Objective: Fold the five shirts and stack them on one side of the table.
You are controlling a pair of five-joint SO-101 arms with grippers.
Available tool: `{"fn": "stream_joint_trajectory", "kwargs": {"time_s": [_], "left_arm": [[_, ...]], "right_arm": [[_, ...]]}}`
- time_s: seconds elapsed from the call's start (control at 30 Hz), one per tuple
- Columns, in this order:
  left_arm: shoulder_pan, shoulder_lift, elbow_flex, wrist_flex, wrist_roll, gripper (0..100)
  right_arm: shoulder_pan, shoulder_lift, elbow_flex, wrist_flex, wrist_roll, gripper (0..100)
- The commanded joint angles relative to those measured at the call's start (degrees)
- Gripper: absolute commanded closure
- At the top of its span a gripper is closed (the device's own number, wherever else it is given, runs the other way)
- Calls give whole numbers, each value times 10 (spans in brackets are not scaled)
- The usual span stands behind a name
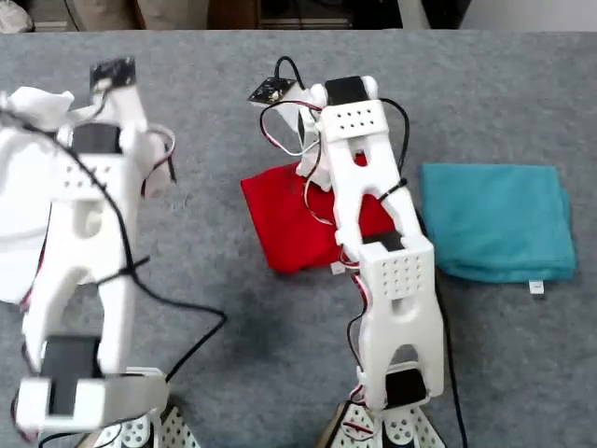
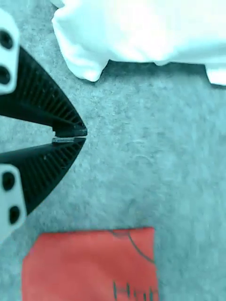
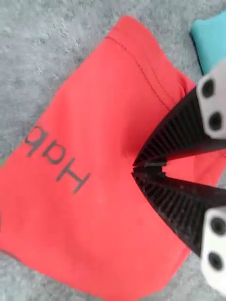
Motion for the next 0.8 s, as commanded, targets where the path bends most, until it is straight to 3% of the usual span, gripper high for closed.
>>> {"fn": "stream_joint_trajectory", "kwargs": {"time_s": [0.0, 0.2, 0.47, 0.77], "left_arm": [[-5, -90, 132, -69, -11, 981], [-7, -133, 223, -119, -8, 981], [-4, -132, 244, -129, -6, 981], [-5, -132, 243, -128, -5, 981]], "right_arm": [[39, -2, 1, 19, -7, 993], [94, -36, 57, 20, -5, 993], [142, -221, 256, 17, 17, 993], [244, -279, 398, -72, 55, 993]]}}
